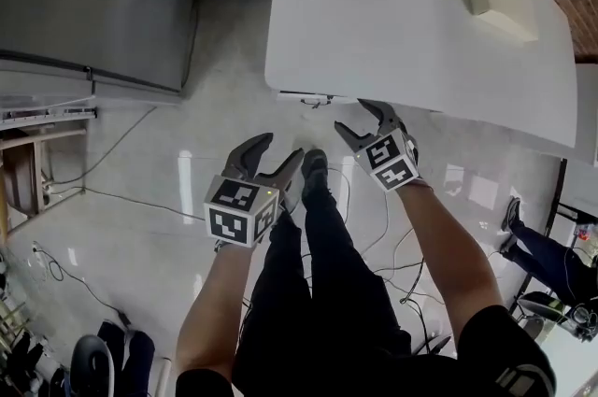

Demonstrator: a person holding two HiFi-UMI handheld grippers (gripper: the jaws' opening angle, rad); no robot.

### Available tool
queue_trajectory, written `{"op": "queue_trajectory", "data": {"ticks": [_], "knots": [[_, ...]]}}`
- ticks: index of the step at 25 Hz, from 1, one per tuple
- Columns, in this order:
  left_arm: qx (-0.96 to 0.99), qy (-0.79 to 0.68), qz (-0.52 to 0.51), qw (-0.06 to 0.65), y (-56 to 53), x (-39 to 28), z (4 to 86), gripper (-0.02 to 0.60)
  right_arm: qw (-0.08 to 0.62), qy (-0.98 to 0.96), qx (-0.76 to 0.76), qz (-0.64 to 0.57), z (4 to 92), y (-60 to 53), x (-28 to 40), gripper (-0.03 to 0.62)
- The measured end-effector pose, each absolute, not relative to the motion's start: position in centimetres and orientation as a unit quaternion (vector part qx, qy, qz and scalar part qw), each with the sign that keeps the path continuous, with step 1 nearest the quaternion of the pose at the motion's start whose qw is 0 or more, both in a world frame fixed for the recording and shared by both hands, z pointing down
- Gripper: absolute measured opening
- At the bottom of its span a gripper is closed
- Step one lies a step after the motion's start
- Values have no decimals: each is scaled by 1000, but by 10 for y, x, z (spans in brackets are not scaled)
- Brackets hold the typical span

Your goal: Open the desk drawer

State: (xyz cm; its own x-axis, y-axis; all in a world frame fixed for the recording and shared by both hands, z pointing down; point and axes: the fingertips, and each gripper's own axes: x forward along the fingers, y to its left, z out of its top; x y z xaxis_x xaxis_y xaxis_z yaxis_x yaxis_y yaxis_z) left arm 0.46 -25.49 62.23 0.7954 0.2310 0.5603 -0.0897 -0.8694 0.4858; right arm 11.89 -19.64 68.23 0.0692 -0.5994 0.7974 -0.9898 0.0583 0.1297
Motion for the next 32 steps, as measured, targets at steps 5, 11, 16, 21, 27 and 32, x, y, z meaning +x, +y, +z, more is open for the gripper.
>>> {"op": "queue_trajectory", "data": {"ticks": [5, 11, 16, 21, 27, 32], "knots": [[912, 38, 315, 262, -250, -15, 630, 255, 421, -595, 644, 232, 687, -201, 137, 248], [913, 17, 313, 260, -257, -32, 647, 247, 447, -573, 652, 214, 699, -211, 148, 247], [923, 20, 310, 226, -251, -16, 664, 239, 469, -566, 647, 204, 720, -209, 161, 235], [930, 31, 302, 207, -245, 9, 674, 233, 504, -569, 626, 174, 736, -208, 165, 205], [931, 40, 302, 203, -226, 32, 685, 229, 530, -570, 615, 123, 734, -207, 174, 124], [921, 33, 313, 228, -205, 22, 708, 223, 522, -577, 617, 121, 734, -207, 171, 147]]}}
